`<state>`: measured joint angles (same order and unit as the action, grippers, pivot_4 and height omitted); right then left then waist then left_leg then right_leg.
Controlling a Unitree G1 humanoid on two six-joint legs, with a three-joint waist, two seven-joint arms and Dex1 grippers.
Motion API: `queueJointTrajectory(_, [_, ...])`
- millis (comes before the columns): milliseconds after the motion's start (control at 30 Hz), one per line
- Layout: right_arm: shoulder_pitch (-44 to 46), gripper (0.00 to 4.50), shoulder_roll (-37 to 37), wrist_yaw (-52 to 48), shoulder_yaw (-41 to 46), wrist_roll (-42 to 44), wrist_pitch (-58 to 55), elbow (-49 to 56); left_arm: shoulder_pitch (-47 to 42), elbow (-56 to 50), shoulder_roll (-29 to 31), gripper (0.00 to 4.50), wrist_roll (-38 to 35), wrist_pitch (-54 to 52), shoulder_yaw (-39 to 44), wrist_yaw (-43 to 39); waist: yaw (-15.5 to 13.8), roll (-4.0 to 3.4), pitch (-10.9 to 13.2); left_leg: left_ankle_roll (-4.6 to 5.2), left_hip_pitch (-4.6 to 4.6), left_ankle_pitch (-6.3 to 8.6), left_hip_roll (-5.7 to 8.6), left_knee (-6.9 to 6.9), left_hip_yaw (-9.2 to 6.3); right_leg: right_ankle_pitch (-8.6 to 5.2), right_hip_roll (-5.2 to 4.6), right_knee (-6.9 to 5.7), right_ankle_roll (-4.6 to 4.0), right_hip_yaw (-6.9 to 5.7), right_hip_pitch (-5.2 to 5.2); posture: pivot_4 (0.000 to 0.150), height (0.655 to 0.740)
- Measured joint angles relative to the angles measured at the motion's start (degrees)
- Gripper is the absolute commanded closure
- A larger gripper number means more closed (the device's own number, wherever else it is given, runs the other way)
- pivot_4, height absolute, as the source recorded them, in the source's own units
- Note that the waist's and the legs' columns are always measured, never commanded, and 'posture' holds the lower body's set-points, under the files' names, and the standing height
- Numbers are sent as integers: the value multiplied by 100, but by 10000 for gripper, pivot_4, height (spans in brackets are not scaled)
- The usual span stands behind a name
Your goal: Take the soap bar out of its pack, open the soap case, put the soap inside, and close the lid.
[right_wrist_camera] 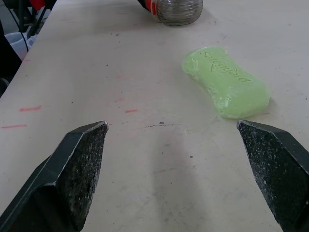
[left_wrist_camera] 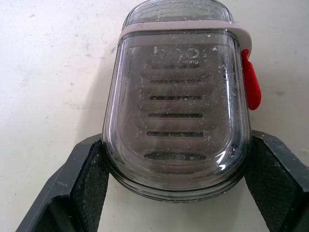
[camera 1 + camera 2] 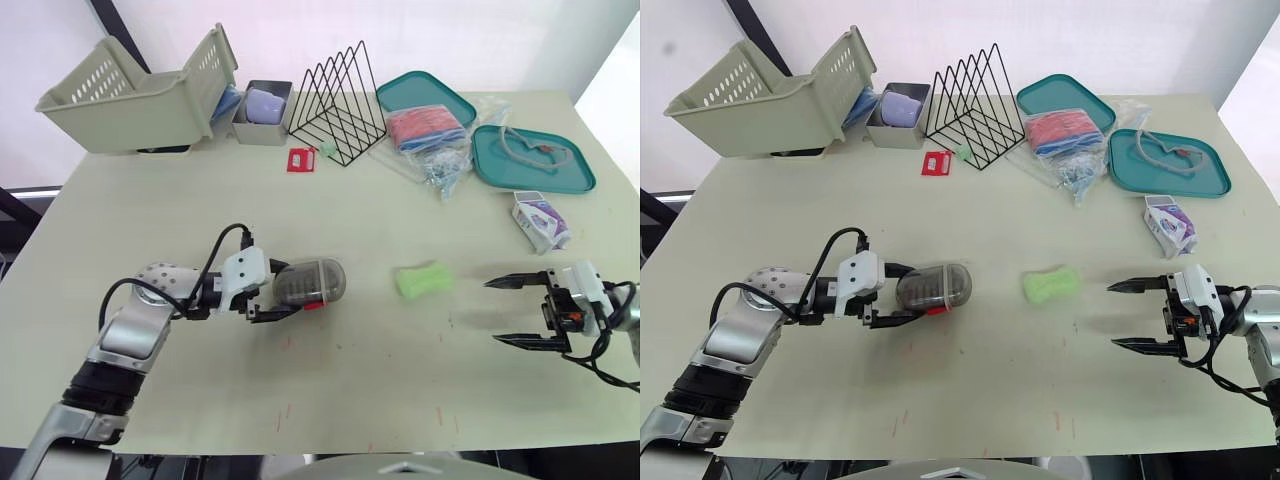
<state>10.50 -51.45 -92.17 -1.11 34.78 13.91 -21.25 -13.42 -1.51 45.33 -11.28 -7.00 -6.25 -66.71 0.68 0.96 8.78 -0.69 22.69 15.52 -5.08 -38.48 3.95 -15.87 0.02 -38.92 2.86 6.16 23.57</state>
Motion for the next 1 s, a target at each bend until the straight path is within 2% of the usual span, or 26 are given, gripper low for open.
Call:
queueJointTrajectory(200, [34,0,-1,0,0,-30,-162,55,-35,1,0,10303,-2,79,10,18,2,0,0,0,0,0,0,0,0,0,0,-1,0,0,0,1500,7400])
queueJointTrajectory(233, [172,0,-33,40,-2,-19,-691,290,-84,1,-16,10303,-17,169,110,43,14,-1,0,0,0,0,0,-1,1,0,0,-4,0,1,1,1500,7400])
queueJointTrajectory(267, [197,0,-41,47,-2,-13,-747,320,-98,1,-18,10303,-18,178,124,48,16,-1,0,0,0,0,0,-1,1,0,0,-4,0,1,1,1500,7400])
queueJointTrajectory(300, [594,0,-317,415,-50,335,-2205,967,-204,-66,-93,10303,-107,283,268,113,25,-14,4,-1,0,0,-1,-3,5,1,-1,-10,0,5,3,1500,7400])
queueJointTrajectory(467, [1240,0,-520,1202,-55,980,-4522,2124,-255,-496,-362,10303,-238,391,344,265,-12,-8,1,-1,9,0,-1,-1,-11,0,0,-2,-1,-10,2,1500,7400])
queueJointTrajectory(600, [1899,0,-136,2487,-122,1616,-6828,2508,-267,-874,-724,10303,-230,492,252,497,-16,-5,1,-1,15,0,0,-11,-13,1,-1,-4,1,-10,2,1500,7400])
queueJointTrajectory(800, [2886,0,1039,4225,360,2531,-9123,2111,-263,-1306,-1022,10303,-124,684,-49,735,11,-6,1,0,18,0,0,-3,-19,1,3,-2,1,-12,4,1500,7400])
queueJointTrajectory(1000, [3181,0,1512,4948,827,2939,-10048,1993,-211,-1318,-1019,10303,13,827,-117,802,3,-6,1,0,23,0,0,-3,-21,1,0,1,1,-16,4,1500,7400])
